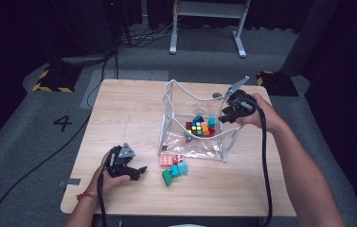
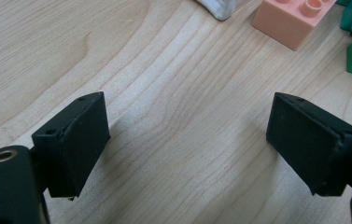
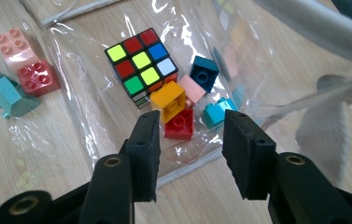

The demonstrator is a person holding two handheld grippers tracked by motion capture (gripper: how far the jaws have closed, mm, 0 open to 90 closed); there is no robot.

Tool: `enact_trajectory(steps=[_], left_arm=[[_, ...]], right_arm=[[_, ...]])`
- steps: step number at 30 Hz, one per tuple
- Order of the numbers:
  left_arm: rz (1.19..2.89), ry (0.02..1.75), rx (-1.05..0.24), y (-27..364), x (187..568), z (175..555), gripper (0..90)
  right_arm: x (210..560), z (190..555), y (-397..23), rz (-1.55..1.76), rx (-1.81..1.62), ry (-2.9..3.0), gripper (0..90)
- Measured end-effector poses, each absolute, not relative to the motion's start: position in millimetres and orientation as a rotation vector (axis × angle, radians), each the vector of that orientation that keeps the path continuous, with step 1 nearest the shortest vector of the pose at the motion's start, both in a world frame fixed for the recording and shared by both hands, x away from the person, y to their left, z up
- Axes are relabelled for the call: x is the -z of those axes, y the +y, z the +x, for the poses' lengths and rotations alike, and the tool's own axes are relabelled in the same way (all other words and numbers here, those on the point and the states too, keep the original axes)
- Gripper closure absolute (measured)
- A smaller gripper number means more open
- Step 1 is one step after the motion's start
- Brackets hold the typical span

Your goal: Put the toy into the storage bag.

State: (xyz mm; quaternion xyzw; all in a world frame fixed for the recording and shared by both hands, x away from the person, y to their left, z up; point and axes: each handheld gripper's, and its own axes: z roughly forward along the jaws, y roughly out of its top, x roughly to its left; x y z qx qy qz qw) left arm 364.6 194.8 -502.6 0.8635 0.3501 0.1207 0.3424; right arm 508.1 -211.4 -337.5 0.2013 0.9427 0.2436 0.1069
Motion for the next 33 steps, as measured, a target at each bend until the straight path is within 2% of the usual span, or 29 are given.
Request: enact_trajectory(steps=[4,17,20,33], left_arm=[[2.246,0.91,-0.314,195,503,365,13.4],[2.246,0.91,-0.314,195,503,365,13.4],[2.245,0.91,-0.314,195,503,365,13.3],[2.246,0.91,-0.314,195,503,365,13.4]], right_arm=[[330,502,-222,0.609,-0.795,2.742,56.3],[307,470,-249,0.664,-1.14,2.476,30.0],[302,459,-260,0.701,-1.184,2.396,26.4],[313,405,-312,0.708,-1.3,2.201,23.7]])
